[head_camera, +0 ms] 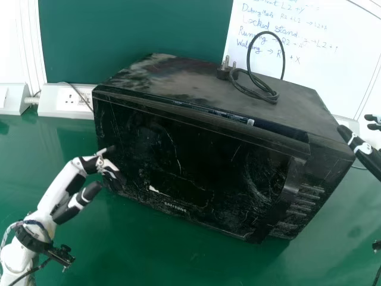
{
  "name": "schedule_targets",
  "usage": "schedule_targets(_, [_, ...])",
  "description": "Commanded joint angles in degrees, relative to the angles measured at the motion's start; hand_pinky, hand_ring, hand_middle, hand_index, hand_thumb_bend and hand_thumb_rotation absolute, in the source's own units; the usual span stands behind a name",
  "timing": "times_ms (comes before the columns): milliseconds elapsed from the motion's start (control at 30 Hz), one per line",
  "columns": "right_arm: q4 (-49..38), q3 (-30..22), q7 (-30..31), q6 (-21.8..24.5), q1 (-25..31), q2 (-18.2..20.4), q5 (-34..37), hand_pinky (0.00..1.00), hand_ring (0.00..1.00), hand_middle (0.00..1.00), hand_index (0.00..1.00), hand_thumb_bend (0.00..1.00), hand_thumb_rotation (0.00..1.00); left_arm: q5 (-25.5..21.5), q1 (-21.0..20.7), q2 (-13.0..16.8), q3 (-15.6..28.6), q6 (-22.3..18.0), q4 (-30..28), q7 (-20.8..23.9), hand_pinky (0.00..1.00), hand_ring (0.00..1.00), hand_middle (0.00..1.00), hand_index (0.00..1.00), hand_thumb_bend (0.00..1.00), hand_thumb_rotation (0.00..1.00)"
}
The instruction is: Put biscuit inside oven
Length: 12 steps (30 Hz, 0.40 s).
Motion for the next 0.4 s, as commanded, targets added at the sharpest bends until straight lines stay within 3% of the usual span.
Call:
schedule_targets(0, [-0.3, -0.6, 0.0, -0.4, -0.1, -0.7, 0.7, 0.68, 0.81, 0.87, 0.91, 1.00, 0.56, 0.4, -0.5, 1.0, 0.8, 0.5, 1.0, 0.7, 0.27, 0.34, 0.40, 0.48, 0.51, 0.06])
schedule_targets(167, [0.1, -0.7, 0.3, -1.3, 0.6, -1.4, 0.4, 0.68, 0.81, 0.86, 0.90, 0.99, 0.57, 0.6, -1.8, 1.5, 2.2, 0.7, 4.0, 2.0, 0.28, 0.35, 0.40, 0.48, 0.51, 0.06])
schedule_targets(367, [0.0, -1.1, 1.0, -1.1, 0.1, -1.6, 1.7, 0.69, 0.84, 0.89, 0.91, 1.00, 0.57, -3.4, -2.8, 1.8, 4.0, 4.0, 6.9, 1.8, 0.29, 0.37, 0.41, 0.48, 0.51, 0.06])
